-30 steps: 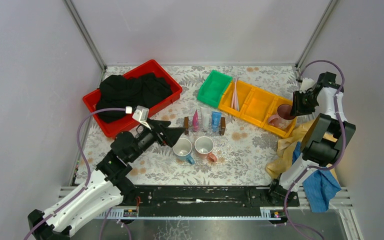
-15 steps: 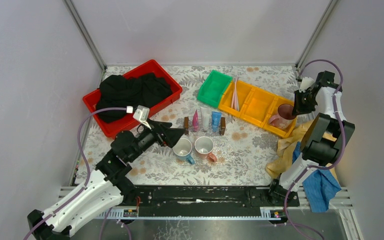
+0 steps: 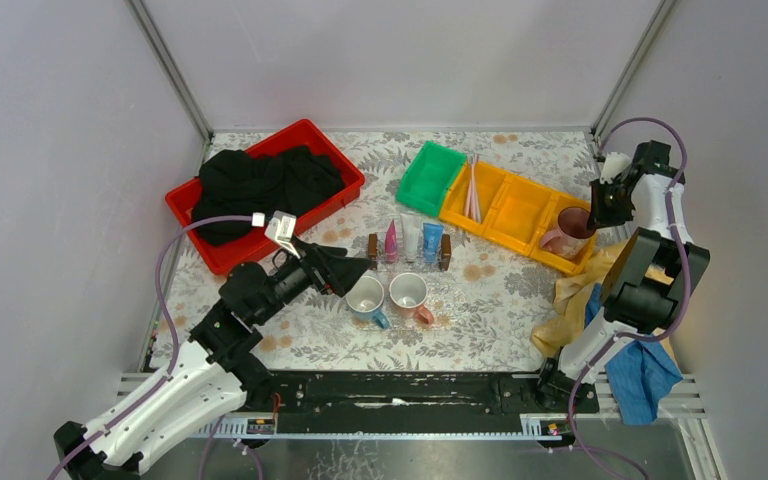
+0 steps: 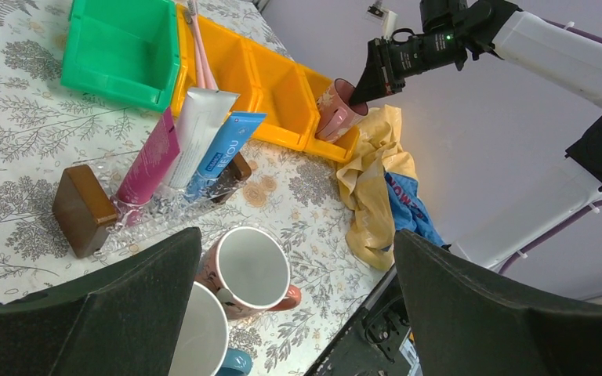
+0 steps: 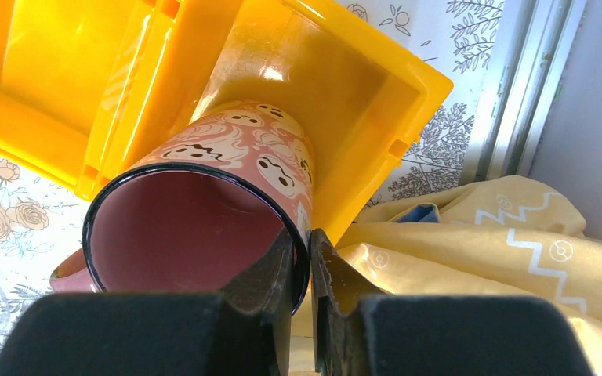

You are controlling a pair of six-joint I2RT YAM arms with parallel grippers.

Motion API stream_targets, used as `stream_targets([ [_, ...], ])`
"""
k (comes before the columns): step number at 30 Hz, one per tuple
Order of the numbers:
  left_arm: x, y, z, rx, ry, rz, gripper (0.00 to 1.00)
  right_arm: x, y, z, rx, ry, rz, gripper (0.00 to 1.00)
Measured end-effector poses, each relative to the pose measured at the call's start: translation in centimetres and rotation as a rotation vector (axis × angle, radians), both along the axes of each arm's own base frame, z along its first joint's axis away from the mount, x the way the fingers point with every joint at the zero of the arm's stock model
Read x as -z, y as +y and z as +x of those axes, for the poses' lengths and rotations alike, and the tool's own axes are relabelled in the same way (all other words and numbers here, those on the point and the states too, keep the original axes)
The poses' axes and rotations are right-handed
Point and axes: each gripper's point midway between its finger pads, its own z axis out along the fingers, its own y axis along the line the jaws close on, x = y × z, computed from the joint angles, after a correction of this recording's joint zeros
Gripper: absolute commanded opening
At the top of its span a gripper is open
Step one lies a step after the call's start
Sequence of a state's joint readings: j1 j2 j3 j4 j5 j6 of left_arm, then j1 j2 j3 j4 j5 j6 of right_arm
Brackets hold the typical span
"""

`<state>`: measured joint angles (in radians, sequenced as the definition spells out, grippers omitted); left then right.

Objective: Prepare toiletry sets of a toothbrush and toothpaste on the tray

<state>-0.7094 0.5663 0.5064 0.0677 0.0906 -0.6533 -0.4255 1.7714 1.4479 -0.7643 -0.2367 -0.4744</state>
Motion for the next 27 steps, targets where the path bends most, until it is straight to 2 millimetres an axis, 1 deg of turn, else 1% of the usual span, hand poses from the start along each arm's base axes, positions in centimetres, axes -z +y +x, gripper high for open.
stream_targets([
  [5,0.0,-0.1,-0.1,0.005,0.008,-0.007,1.00,-0.7,-0.2,0.0,0.002,-0.014,-0.019,0.00],
  [10,-0.2,-0.1,-0.2,0.012,0.011,-0.015,1.00,-2.0,-0.4,0.5,0.000,-0.044,-0.032,0.00],
  [13,-0.4,-0.1,-0.4,0.016,0.010,-0.026,1.00,-3.5,-0.5,0.7,-0.004,-0.073,-0.047,0.00],
  [17,-0.6,-0.1,-0.5,0.018,0.006,-0.035,1.00,-6.5,-0.8,1.0,-0.015,-0.133,-0.081,0.00],
  [21,-0.7,-0.1,-0.5,0.019,0.006,-0.039,1.00,-8.9,-0.8,1.2,-0.025,-0.176,-0.099,0.00],
  [25,-0.7,-0.1,-0.5,0.019,0.008,-0.040,1.00,-10.6,-0.2,1.2,-0.053,-0.210,-0.095,0.00],
  [27,-0.7,-0.1,-0.5,0.019,0.008,-0.041,1.00,-11.4,0.4,0.9,-0.080,-0.225,-0.079,0.00],
])
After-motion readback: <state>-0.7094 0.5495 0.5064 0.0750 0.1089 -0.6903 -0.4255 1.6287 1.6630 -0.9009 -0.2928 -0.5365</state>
